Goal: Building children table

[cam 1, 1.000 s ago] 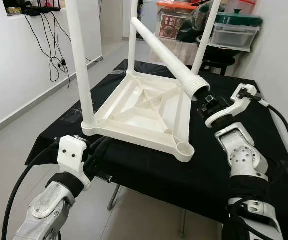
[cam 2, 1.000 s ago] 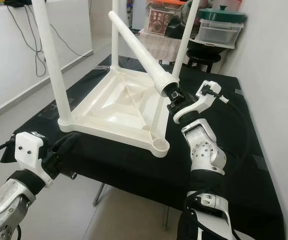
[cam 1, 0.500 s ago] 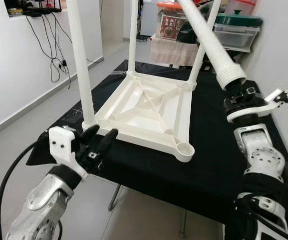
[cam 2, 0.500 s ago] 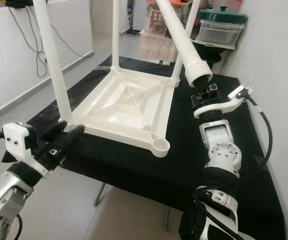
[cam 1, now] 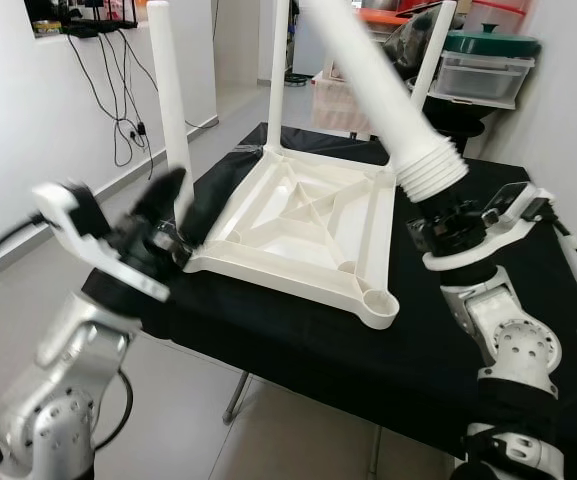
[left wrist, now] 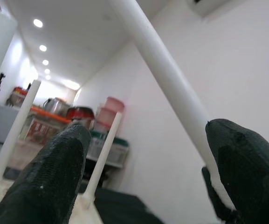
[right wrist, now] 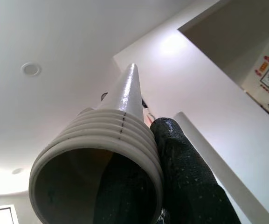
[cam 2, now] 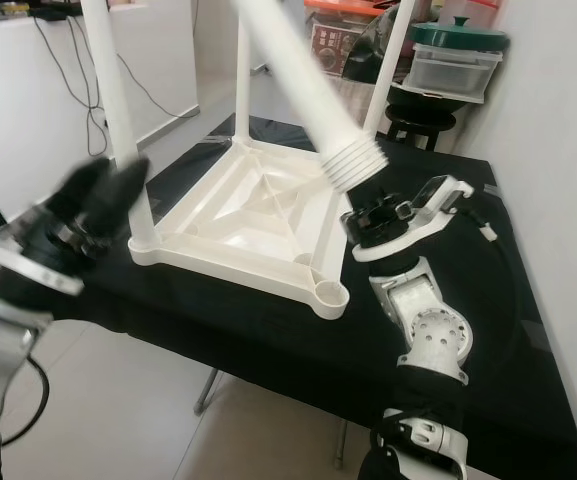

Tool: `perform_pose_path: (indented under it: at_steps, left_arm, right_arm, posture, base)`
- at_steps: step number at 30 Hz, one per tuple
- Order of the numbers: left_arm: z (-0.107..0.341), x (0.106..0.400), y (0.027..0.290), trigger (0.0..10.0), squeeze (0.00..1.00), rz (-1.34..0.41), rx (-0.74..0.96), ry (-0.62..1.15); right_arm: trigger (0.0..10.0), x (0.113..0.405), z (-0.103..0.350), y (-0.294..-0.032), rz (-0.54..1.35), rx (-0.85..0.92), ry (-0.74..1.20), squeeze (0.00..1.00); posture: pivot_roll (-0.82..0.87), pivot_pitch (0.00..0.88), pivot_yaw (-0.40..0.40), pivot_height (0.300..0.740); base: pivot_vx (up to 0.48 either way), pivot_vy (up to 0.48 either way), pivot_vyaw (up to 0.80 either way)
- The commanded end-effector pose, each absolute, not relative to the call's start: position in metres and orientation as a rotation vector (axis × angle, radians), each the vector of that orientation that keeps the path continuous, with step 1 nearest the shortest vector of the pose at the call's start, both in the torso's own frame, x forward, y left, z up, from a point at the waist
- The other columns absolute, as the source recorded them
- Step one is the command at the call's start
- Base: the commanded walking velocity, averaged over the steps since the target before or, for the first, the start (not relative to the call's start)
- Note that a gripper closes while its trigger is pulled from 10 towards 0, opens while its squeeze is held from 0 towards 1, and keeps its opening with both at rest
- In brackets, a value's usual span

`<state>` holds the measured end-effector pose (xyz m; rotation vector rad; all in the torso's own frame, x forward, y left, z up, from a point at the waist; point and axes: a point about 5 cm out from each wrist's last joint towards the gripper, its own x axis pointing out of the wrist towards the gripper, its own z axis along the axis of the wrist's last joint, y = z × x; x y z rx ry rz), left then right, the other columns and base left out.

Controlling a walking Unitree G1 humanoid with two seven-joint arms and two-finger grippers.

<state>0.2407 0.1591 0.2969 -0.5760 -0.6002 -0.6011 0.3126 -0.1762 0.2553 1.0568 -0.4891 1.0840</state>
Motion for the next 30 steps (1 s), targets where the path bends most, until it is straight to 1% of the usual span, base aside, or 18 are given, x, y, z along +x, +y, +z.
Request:
perform_pose_path:
  at_steps: [1, 5, 7, 8, 9, 10, 11, 12, 14, 16, 21, 22, 23, 24, 25, 26, 29, 30]
  left_arm:
    - [0.301, 0.240, 0.162, 10.0, 1.00, -0.602, -0.603, -0.613]
    - [0.307, 0.241, 0.164, 10.0, 1.00, -0.610, -0.629, -0.635]
    - [0.312, 0.242, 0.165, 10.0, 1.00, -0.611, -0.648, -0.650]
    - [0.314, 0.244, 0.168, 10.0, 1.00, -0.587, -0.664, -0.657]
    - [0.314, 0.244, 0.168, 10.0, 1.00, -0.587, -0.664, -0.657]
    - [0.314, 0.246, 0.171, 10.0, 1.00, -0.566, -0.674, -0.657]
    - [0.314, 0.246, 0.171, 10.0, 1.00, -0.566, -0.674, -0.657]
    - [0.313, 0.247, 0.173, 10.0, 1.00, -0.552, -0.679, -0.653]
    - [0.313, 0.247, 0.173, 10.0, 1.00, -0.552, -0.679, -0.653]
    - [0.312, 0.247, 0.173, 10.0, 1.00, -0.554, -0.690, -0.636]
    - [0.313, 0.247, 0.173, 10.0, 1.00, -0.571, -0.704, -0.618]
    - [0.313, 0.246, 0.171, 10.0, 0.90, -0.600, -0.710, -0.609]
    - [0.313, 0.246, 0.171, 10.0, 0.90, -0.600, -0.710, -0.609]
    - [0.313, 0.245, 0.167, 10.0, 0.63, -0.642, -0.708, -0.598]
    - [0.312, 0.243, 0.162, 10.0, 0.39, -0.685, -0.705, -0.585]
    - [0.311, 0.241, 0.159, 10.0, 0.00, -0.715, -0.697, -0.574]
    - [0.309, 0.240, 0.156, 10.0, 0.00, -0.734, -0.689, -0.559]
    - [0.306, 0.240, 0.155, 10.0, 0.00, -0.737, -0.682, -0.546]
  right_arm:
    - [10.0, 0.306, 0.260, -0.174, 1.140, 1.048, -0.519, 0.00]
    - [10.0, 0.303, 0.259, -0.169, 1.175, 1.038, -0.510, 0.00]
    - [10.0, 0.298, 0.258, -0.166, 1.215, 1.027, -0.500, 0.00]
    - [10.0, 0.292, 0.256, -0.161, 1.265, 1.003, -0.482, 0.00]
    - [10.0, 0.292, 0.256, -0.161, 1.265, 1.003, -0.482, 0.00]
    - [10.0, 0.286, 0.253, -0.155, 1.315, 0.969, -0.455, 0.00]
    - [10.0, 0.286, 0.253, -0.155, 1.315, 0.969, -0.455, 0.00]
    - [10.0, 0.281, 0.249, -0.150, 1.349, 0.941, -0.426, 0.00]
    - [10.0, 0.281, 0.249, -0.150, 1.349, 0.941, -0.426, 0.00]
    - [10.0, 0.276, 0.245, -0.139, 1.401, 0.905, -0.381, 0.00]
    - [10.0, 0.271, 0.241, -0.130, 1.435, 0.878, -0.345, 0.00]
    - [10.0, 0.269, 0.238, -0.125, 1.447, 0.864, -0.325, 0.00]
    - [10.0, 0.269, 0.238, -0.125, 1.447, 0.864, -0.325, 0.00]
    - [10.0, 0.268, 0.237, -0.121, 1.448, 0.863, -0.314, 0.00]
    - [10.0, 0.268, 0.236, -0.119, 1.446, 0.863, -0.310, 0.00]
    - [10.0, 0.269, 0.237, -0.118, 1.438, 0.862, -0.313, 0.00]
    - [10.0, 0.271, 0.238, -0.118, 1.416, 0.868, -0.327, 0.00]
    - [10.0, 0.277, 0.241, -0.120, 1.372, 0.889, -0.346, 0.00]
  posture:
    - [0.05, 0.000, -0.073, 0.740]
    - [0.05, 0.000, -0.070, 0.740]
    - [0.05, 0.000, -0.068, 0.740]
    - [0.05, 0.000, -0.066, 0.740]
    - [0.05, 0.000, -0.066, 0.740]
    - [0.05, 0.000, -0.064, 0.740]
    - [0.05, 0.000, -0.064, 0.740]
    - [0.05, 0.000, -0.064, 0.740]
    - [0.05, 0.000, -0.064, 0.740]
    - [0.05, 0.000, -0.060, 0.740]
    - [0.05, 0.000, -0.059, 0.740]
    - [0.05, 0.000, -0.059, 0.740]
    - [0.05, 0.000, -0.059, 0.740]
    - [0.05, 0.000, -0.059, 0.740]
    - [0.05, 0.000, -0.058, 0.740]
    - [0.05, 0.000, -0.058, 0.740]
    - [0.05, 0.000, -0.057, 0.740]
    - [0.05, 0.000, -0.058, 0.740]
  base:
    - [0.000, 0.000, 0.00]
    - [0.000, 0.000, 0.00]
    - [0.000, 0.000, 0.00]
    - [0.000, 0.000, 0.00]
    - [0.000, 0.000, 0.00]
    - [0.000, 0.000, 0.00]
    - [0.000, 0.000, 0.00]
    - [0.000, 0.000, 0.00]
    - [0.000, 0.000, 0.00]
    - [0.000, 0.000, 0.00]
    - [0.000, 0.000, 0.00]
    - [0.000, 0.000, 0.00]
    - [0.000, 0.000, 0.00]
    - [0.000, 0.000, 0.00]
    - [0.000, 0.000, 0.00]
    - [0.000, 0.000, 0.00]
    - [0.000, 0.000, 0.00]
    - [0.000, 0.000, 0.00]
